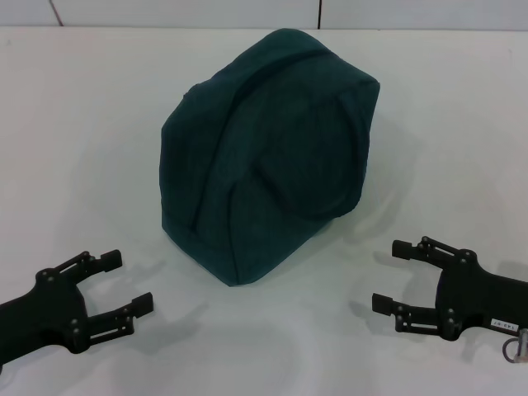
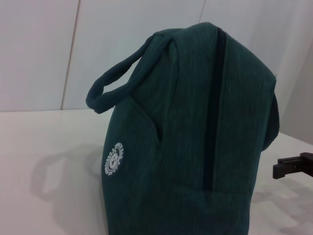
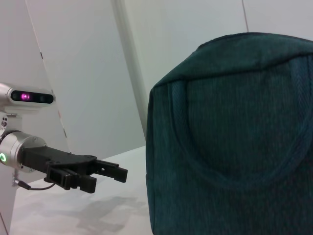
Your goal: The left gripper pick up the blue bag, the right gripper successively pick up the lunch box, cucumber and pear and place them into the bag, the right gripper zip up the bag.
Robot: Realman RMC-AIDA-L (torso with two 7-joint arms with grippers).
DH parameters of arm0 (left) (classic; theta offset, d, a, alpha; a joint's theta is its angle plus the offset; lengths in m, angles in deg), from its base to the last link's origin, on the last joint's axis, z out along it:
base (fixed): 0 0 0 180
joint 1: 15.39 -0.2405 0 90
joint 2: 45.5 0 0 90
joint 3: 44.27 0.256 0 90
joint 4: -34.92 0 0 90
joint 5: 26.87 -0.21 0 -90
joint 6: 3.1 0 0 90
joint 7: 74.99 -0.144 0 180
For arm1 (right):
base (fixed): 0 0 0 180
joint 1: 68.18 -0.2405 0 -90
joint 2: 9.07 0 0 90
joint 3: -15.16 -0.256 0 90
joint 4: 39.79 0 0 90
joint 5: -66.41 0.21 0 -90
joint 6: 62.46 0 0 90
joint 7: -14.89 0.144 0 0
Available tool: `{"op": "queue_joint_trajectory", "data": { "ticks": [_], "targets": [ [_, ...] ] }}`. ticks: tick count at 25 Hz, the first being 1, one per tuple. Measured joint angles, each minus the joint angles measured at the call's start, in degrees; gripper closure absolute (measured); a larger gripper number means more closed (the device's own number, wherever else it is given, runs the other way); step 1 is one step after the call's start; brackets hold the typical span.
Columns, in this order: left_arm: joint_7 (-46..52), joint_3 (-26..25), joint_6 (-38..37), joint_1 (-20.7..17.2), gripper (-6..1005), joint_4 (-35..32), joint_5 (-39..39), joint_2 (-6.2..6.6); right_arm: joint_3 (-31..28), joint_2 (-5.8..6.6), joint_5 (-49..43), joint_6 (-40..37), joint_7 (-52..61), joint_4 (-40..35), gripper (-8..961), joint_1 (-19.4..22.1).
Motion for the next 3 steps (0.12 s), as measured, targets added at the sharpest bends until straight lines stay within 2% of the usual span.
{"op": "queue_joint_trajectory", "data": {
  "ticks": [3],
  "targets": [
    [0.0, 0.0, -0.7, 0.2, 113, 0.0, 0.1, -0.02, 0.0, 0.0, 0.0, 0.0, -0.1, -0.1, 67, 0.0]
  ]
}}
